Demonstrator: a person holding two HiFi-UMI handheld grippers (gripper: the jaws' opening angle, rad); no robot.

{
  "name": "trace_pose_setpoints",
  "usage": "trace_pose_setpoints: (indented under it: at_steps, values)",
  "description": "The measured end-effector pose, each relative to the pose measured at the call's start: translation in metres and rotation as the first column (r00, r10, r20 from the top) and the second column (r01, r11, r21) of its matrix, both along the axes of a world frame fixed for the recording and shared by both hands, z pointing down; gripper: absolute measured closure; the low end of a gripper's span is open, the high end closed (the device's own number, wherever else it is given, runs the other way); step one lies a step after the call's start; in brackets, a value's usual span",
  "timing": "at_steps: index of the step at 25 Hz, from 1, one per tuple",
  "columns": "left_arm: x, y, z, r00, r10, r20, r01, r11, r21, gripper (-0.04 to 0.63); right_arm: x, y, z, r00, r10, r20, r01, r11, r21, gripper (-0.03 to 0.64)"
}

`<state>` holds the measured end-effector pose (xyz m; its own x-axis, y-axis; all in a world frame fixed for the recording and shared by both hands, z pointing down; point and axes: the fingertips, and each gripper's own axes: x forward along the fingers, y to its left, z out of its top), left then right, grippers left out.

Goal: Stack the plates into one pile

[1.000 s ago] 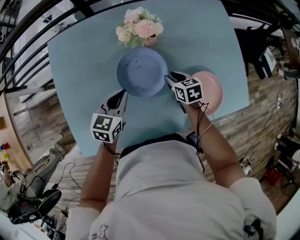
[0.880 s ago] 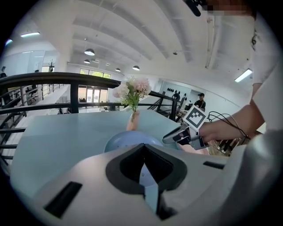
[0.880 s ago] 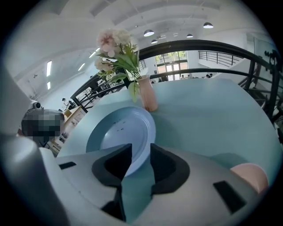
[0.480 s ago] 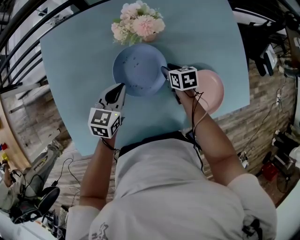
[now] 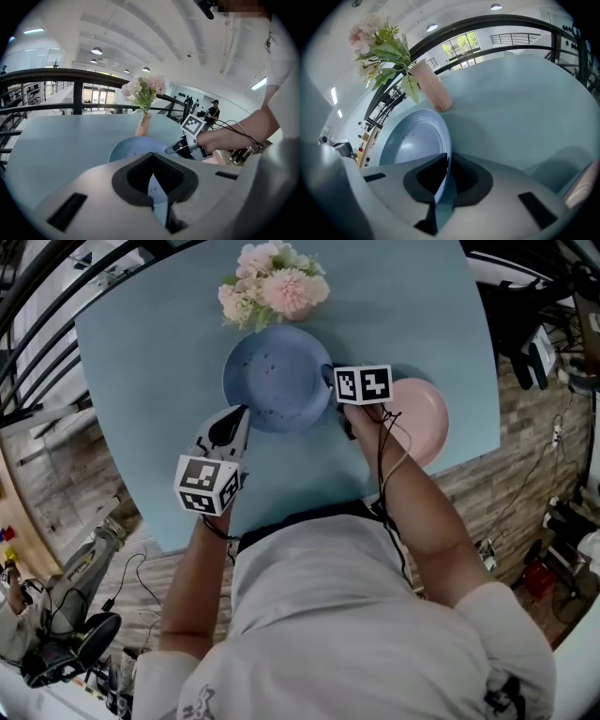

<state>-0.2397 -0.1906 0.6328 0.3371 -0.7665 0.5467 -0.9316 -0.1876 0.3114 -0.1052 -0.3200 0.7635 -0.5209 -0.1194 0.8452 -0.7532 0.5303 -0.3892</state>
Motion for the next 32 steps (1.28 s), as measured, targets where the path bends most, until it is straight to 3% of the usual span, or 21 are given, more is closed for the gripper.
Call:
trace_pose_setpoints:
  at_steps: [10,21,32]
  values:
    - [-0.008,0.003,-0.011,1.000,-0.027,0.001,0.027,0.999,0.025,0.591,-0.008,0.000,-0.004,0.995,0.065,0.081,-0.060,0.996,-0.060,0.597]
    - [-0.017,0.042,-0.046,0.998,-0.058,0.024,0.056,0.995,0.079,0.591,-0.016,0.031,-0.044,0.992,0.025,0.124,-0.024,1.000,-0.010,0.597]
    - [-0.033,0.105,-0.101,0.996,-0.055,0.072,0.042,0.982,0.182,0.591,-0.031,0.093,-0.100,0.981,0.019,0.191,-0.031,0.998,0.061,0.595]
